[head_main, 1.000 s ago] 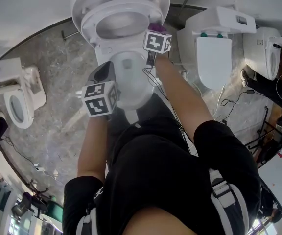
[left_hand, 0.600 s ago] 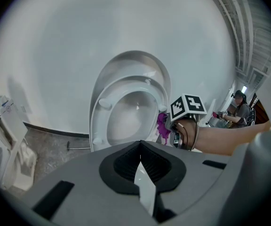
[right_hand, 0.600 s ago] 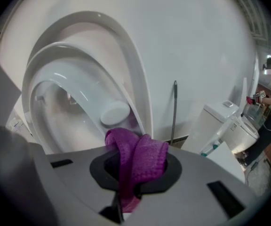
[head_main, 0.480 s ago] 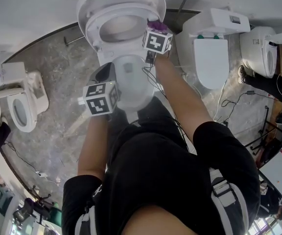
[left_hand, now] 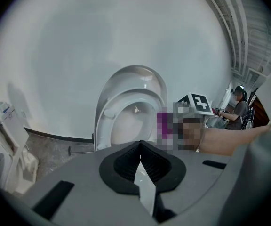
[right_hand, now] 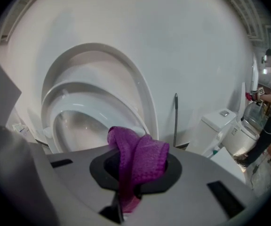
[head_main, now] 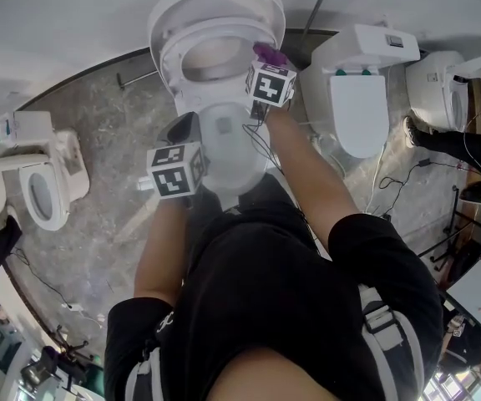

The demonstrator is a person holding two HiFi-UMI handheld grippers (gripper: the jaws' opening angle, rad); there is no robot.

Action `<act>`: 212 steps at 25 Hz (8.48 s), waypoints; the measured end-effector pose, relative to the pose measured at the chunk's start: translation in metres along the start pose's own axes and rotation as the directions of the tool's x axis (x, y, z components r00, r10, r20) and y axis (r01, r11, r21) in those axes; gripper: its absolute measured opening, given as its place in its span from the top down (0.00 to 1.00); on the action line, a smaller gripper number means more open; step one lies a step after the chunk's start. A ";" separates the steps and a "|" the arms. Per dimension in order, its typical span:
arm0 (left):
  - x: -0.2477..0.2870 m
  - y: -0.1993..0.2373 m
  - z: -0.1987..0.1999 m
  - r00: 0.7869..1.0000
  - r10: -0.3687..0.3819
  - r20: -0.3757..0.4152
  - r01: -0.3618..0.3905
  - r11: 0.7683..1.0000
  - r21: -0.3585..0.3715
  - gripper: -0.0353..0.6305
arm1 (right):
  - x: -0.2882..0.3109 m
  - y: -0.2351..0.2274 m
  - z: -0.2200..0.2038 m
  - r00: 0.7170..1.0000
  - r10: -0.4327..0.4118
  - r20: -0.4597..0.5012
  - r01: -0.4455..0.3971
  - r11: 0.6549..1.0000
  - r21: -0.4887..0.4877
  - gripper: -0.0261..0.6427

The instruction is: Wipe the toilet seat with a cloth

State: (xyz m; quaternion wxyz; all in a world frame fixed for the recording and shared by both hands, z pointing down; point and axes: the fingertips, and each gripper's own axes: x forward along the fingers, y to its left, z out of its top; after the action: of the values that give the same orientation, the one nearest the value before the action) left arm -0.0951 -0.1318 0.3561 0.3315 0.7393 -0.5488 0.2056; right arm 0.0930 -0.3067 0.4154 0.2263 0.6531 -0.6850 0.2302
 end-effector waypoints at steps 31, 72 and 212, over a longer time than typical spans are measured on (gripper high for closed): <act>-0.065 0.071 0.008 0.997 0.054 0.050 -0.053 0.999 -0.010 0.93 | -0.031 0.162 0.080 0.963 0.218 0.155 -0.159 0.932 -0.324 0.89; -0.030 0.030 0.105 0.990 0.029 0.140 -0.060 0.973 0.223 0.93 | -0.162 0.099 0.063 0.908 0.387 0.161 -0.355 0.914 -0.195 0.89; 0.207 -0.042 -0.345 0.975 -0.192 -0.113 0.183 0.979 -0.091 0.93 | 0.171 -0.027 -0.331 0.795 0.509 -0.331 -0.606 0.636 -0.478 0.89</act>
State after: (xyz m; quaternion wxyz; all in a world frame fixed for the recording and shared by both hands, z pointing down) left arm 0.0299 -0.0170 0.7236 0.4116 0.7601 -0.4632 0.1958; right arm 0.1159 -0.2405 0.7827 0.3811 0.2907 -0.8680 0.1300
